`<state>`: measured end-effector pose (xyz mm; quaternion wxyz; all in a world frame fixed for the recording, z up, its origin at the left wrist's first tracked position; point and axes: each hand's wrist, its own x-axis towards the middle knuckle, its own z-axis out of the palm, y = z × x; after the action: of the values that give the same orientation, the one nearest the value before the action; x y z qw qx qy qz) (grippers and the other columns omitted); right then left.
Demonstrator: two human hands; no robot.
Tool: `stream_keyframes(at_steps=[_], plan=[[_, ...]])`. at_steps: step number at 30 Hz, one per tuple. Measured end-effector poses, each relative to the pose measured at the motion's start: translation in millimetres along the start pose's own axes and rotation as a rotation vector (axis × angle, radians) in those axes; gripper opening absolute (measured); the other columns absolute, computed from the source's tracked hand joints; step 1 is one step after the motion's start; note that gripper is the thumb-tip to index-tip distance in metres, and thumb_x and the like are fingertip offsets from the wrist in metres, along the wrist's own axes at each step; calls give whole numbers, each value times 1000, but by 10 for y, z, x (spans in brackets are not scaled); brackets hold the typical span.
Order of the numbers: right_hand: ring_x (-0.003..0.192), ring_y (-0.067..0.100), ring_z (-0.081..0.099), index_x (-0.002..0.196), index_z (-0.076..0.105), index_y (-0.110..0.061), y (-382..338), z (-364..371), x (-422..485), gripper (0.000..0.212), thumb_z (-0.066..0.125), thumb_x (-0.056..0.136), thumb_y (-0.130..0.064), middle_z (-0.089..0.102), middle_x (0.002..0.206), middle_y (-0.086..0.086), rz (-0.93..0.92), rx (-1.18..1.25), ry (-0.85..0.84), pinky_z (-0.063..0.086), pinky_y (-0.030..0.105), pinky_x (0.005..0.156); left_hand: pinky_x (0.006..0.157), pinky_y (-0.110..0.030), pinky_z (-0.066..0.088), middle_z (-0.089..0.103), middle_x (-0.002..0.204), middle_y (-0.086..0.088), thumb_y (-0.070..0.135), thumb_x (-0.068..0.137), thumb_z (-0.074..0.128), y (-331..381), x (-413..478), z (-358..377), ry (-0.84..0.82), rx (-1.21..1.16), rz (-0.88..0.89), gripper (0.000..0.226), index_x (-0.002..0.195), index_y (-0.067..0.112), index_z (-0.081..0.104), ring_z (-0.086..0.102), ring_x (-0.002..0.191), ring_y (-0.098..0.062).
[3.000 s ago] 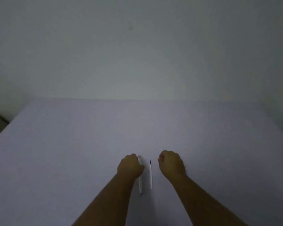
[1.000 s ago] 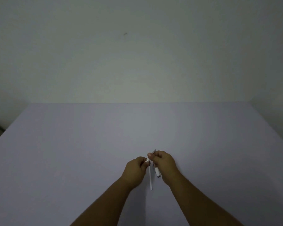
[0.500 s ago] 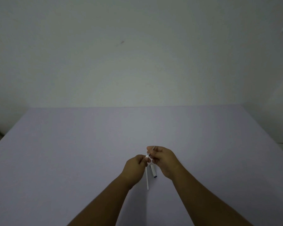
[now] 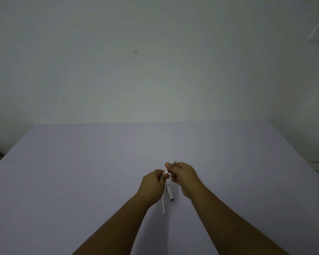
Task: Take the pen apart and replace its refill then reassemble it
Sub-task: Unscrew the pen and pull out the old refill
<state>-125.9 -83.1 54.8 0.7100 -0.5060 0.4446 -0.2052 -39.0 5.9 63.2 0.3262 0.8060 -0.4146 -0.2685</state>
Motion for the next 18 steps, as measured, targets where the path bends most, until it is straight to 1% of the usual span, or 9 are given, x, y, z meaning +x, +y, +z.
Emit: stream_keyframes(at_steps=[3, 5, 6, 8, 11, 13, 15, 17, 18], plan=[[71, 14, 57, 86, 65, -9, -21, -37, -11, 10, 57, 89, -4, 62, 78, 5, -37, 95, -66, 48, 25, 74, 57, -15, 35, 68, 102, -11, 25, 101, 37, 22, -18, -6, 12, 30, 6, 33, 115, 8, 62, 51, 81, -13], [76, 15, 57, 91, 66, -10, -36, -50, -15, 8, 58, 88, -9, 64, 83, 3, -25, 89, -70, 47, 27, 77, 58, -16, 35, 68, 108, -12, 24, 101, 37, 39, -30, -19, 17, 43, 18, 33, 115, 8, 62, 51, 82, -13], [74, 14, 55, 88, 66, -11, -49, -41, -26, 6, 61, 87, -15, 63, 83, 2, -4, 73, -48, 47, 28, 76, 60, -18, 36, 68, 110, -12, 24, 101, 37, 48, -35, -24, 20, 44, 22, 33, 115, 8, 62, 51, 82, -12], [69, 13, 51, 82, 65, -12, -37, -30, -23, 11, 67, 84, -23, 61, 78, 0, 11, 24, 6, 47, 27, 72, 60, -17, 36, 68, 111, -10, 24, 101, 37, 60, -46, -32, 26, 35, 24, 33, 114, 9, 63, 52, 83, -12], [69, 13, 53, 84, 67, -10, -52, -39, -26, 5, 63, 87, -9, 61, 77, 3, -17, 69, -35, 46, 25, 69, 56, -9, 34, 68, 109, -11, 23, 101, 37, 52, -54, -46, 33, 40, 28, 32, 113, 9, 63, 52, 81, -12], [77, 14, 58, 97, 66, -7, -70, -48, -21, 15, 56, 88, -1, 65, 85, 5, -25, 126, -82, 46, 25, 73, 56, -13, 34, 68, 108, -11, 23, 101, 37, 49, -52, -65, 45, 49, 32, 31, 112, 9, 63, 51, 81, -12], [80, 16, 57, 104, 65, -8, -88, -34, -22, 17, 61, 87, -11, 66, 91, 6, -4, 115, -67, 47, 26, 73, 63, -19, 36, 68, 108, -11, 23, 101, 37, 57, -44, -76, 53, 56, 34, 32, 111, 9, 64, 51, 81, -12], [75, 15, 54, 100, 65, -8, -73, -13, -15, 24, 68, 84, -25, 64, 89, 4, 20, 48, -13, 47, 27, 70, 71, -21, 37, 68, 109, -10, 24, 101, 37, 67, -40, -83, 51, 47, 28, 32, 112, 9, 63, 52, 83, -12], [73, 15, 53, 95, 66, -9, -75, -6, -24, 22, 69, 83, -27, 63, 86, 4, 19, 18, -4, 47, 27, 69, 73, -21, 37, 68, 110, -9, 23, 101, 37, 72, -40, -85, 49, 47, 28, 32, 113, 9, 63, 53, 84, -13]])
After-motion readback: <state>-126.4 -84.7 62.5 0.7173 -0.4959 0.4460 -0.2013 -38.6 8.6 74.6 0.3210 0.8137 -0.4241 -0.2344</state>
